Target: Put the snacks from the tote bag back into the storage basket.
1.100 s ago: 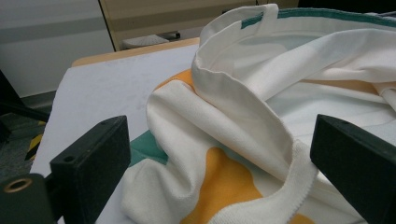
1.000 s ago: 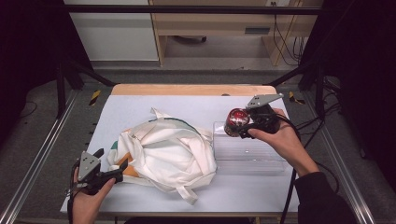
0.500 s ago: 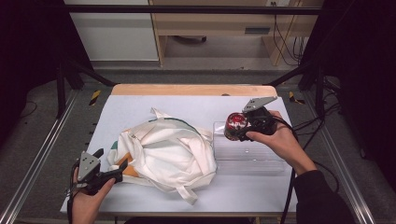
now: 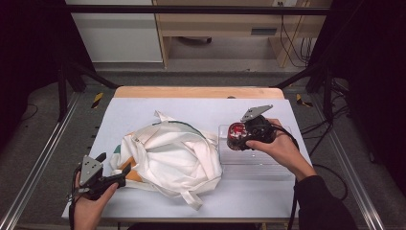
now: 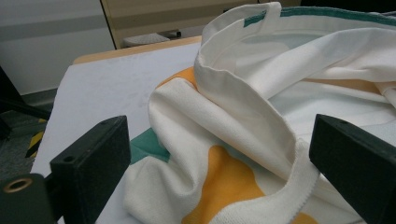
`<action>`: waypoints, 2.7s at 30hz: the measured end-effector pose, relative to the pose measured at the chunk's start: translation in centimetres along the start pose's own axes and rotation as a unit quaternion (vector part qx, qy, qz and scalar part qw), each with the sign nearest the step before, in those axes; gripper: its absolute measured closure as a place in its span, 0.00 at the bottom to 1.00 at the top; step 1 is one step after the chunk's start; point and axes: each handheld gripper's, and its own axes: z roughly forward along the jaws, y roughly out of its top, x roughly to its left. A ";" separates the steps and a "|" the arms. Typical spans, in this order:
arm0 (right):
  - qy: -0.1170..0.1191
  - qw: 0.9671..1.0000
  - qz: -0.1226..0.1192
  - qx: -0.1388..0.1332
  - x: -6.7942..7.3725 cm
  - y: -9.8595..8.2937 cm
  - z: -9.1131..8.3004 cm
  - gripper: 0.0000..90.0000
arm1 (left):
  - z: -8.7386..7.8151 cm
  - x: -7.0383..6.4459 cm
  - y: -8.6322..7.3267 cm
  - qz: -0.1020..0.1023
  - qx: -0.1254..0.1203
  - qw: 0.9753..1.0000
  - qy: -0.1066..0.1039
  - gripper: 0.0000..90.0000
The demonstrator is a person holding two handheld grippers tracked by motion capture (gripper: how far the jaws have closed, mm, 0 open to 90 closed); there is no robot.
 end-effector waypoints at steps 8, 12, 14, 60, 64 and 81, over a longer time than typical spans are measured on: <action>0.006 1.000 -0.003 0.007 0.1 -0.1 1.0 0.29 | 0.0 0.0 0.0 0.000 0.000 1.000 0.000 0.06; 0.007 1.000 -0.002 0.009 0.2 0.0 1.3 0.29 | 0.0 0.0 0.0 0.000 0.000 1.000 0.000 0.06; 0.009 1.000 -0.004 0.009 0.2 -0.1 1.5 0.29 | 0.0 0.0 0.0 0.000 0.000 1.000 0.001 0.06; 0.014 0.999 0.019 0.032 0.3 -0.9 5.2 0.29 | -0.1 0.2 0.0 0.001 0.000 1.000 0.000 0.06; 0.017 0.999 0.022 0.033 0.2 -1.0 5.3 0.29 | -0.1 0.2 0.0 0.001 0.000 1.000 0.000 0.06; 0.020 0.999 0.028 0.038 0.4 -1.7 5.8 0.29 | -0.1 0.2 0.0 0.002 0.001 1.000 0.000 0.06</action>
